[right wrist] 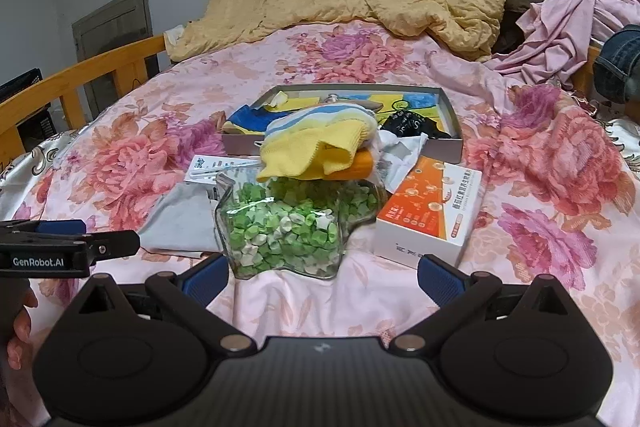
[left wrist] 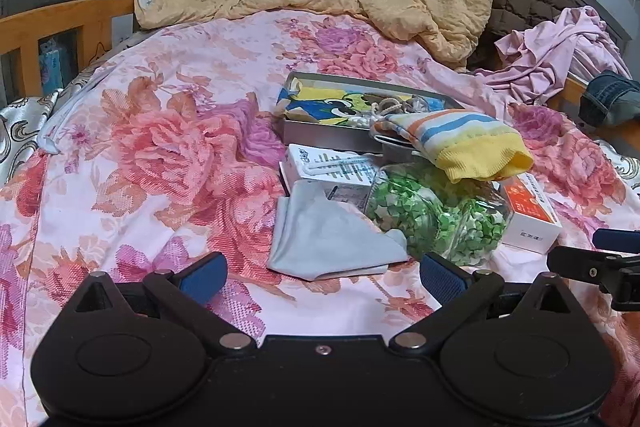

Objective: Organize soft objects
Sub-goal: 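Move both grippers back from the tray box toward the remaining pile, then grasp the grey cloth with the left gripper while the right gripper grasps the striped yellow sock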

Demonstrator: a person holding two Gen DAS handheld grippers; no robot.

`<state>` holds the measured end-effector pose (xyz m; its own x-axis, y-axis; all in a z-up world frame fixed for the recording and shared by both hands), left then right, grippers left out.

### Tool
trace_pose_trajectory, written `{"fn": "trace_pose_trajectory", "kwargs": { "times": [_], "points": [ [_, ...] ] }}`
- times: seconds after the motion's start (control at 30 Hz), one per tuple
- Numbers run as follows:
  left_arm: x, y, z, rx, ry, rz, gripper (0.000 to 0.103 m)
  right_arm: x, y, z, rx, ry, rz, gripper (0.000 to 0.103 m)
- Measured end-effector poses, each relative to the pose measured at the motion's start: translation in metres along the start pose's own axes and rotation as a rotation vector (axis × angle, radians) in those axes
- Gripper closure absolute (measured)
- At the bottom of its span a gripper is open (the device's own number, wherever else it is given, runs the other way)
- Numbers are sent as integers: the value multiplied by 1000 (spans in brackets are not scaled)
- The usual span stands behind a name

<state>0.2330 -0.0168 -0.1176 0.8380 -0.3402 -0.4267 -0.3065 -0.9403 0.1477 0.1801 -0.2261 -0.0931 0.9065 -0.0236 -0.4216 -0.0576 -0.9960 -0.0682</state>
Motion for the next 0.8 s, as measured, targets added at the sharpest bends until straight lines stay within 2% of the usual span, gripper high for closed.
{"fn": "trace_pose_trajectory", "kwargs": {
  "times": [0.63, 0.8],
  "points": [
    [10, 5, 0, 19, 4, 13, 1, 1, -1, -1, 11, 4, -6, 0],
    [13, 7, 2, 33, 9, 18, 1, 5, -1, -11, -3, 49, -3, 0]
  ]
}}
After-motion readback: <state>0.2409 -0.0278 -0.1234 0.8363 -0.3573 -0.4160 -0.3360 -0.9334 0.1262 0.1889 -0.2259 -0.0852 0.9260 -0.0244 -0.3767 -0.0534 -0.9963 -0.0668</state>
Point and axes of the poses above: each gripper's, at about its wrist camera, not at the fingertips, and x roughly the way its jaws point, y to its right, z to its underside, the point moved 8 cm from there along x, roughly the way its jaws point, and after that the axes turned 9 degrees about y, right-handed, at the moved point
